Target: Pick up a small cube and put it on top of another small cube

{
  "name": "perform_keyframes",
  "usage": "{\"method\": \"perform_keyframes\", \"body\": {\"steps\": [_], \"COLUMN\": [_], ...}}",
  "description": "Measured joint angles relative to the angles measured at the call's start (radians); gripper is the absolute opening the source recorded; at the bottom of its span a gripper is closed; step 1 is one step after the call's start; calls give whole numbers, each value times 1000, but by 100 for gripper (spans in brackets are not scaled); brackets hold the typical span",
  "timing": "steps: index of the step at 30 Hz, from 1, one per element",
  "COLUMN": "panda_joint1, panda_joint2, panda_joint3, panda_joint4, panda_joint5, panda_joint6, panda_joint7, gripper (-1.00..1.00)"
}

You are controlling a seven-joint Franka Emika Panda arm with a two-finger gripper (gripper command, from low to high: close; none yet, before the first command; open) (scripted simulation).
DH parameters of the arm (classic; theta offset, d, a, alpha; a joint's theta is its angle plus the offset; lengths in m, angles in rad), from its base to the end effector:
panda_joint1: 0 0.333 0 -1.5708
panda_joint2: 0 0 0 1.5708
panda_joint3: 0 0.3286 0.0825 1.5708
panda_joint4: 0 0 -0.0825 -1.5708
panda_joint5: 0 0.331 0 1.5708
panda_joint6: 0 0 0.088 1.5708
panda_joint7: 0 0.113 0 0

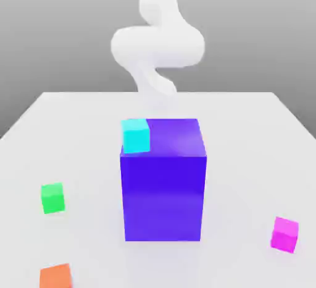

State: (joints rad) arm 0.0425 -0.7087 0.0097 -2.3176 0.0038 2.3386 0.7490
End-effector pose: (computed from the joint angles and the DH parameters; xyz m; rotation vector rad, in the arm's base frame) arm 0.3231 0.0184 0.6804 -2.5395 0.9246 -0.9523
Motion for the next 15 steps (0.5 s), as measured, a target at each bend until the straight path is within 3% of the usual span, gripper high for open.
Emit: {"method": "perform_keyframes", "body": {"steps": [15], "panda_joint1": [226], "panda_joint2": [549], "panda_joint3": [101], "panda_joint4": [-106], "panda_joint5": [0], "panda_joint6": [233], "panda_joint7": [-290], "gripper": [0]}}
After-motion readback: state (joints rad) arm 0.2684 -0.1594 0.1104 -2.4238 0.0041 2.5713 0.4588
